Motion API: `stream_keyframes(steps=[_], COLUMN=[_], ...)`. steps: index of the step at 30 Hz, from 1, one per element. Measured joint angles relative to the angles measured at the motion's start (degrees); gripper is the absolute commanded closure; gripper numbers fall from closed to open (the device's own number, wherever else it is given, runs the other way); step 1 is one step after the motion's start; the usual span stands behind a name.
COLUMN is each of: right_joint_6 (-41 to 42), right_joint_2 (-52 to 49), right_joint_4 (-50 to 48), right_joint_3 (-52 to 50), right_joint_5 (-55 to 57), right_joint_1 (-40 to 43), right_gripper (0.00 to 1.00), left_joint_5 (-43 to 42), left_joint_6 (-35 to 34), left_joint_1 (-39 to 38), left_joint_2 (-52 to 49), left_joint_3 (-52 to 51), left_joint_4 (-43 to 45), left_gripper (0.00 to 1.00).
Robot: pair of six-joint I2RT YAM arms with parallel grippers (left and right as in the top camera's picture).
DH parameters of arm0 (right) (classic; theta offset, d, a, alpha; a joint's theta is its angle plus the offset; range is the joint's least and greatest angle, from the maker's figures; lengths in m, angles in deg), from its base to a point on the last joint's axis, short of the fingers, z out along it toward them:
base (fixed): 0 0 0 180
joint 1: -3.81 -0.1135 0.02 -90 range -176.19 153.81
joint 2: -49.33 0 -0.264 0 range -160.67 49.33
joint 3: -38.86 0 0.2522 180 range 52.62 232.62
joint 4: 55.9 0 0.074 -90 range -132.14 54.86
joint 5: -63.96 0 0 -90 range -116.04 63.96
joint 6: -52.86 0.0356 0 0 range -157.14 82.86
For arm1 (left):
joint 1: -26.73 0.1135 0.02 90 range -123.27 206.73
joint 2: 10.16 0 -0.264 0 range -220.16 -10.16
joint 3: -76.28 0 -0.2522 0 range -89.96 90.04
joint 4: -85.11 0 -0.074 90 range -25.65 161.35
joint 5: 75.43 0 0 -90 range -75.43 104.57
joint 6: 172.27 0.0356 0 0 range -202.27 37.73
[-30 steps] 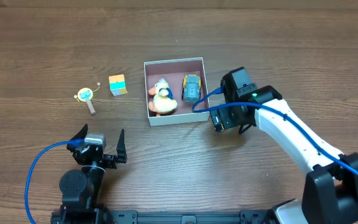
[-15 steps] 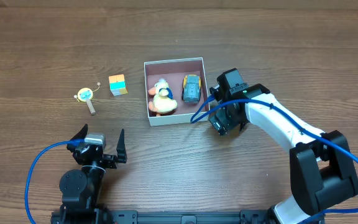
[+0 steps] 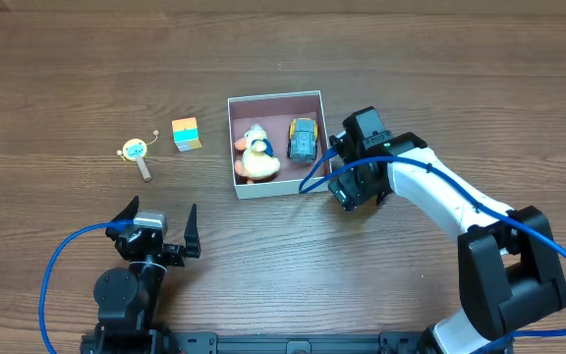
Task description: Pack container
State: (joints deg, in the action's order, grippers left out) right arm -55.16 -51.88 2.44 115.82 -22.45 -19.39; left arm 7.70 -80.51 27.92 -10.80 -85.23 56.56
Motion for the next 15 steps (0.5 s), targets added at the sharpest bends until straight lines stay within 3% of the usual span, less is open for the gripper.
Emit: stream_keyframes(steps=[3,6,11,15], right_joint_6=[0.0,0.5,7.43,10.71], right_joint_2=[0.0,-0.02,-0.02,-0.02], right_joint_4=[-0.02,-0.09,-2.32,-3.19], right_joint_3=[0.0,0.0,0.0,0.0], right_joint_5=[-1.09,-1.57,-2.19,-7.43], right_joint_1=[0.0,0.0,2.21,9.57], right_gripper=[0.07,0.0,0.0,0.13], left_joint_5=[0.0,0.0,0.0,0.0], left_joint_6=[0.0,0.0,0.0,0.0], left_joint_1=[0.0,0.0,0.0,0.0], left_joint_2=[0.0,0.0,0.0,0.0], left_joint_3=[0.0,0.0,0.0,0.0], left_joint_4=[0.0,0.0,0.0,0.0], left_gripper=[0.0,0.0,0.0,0.0])
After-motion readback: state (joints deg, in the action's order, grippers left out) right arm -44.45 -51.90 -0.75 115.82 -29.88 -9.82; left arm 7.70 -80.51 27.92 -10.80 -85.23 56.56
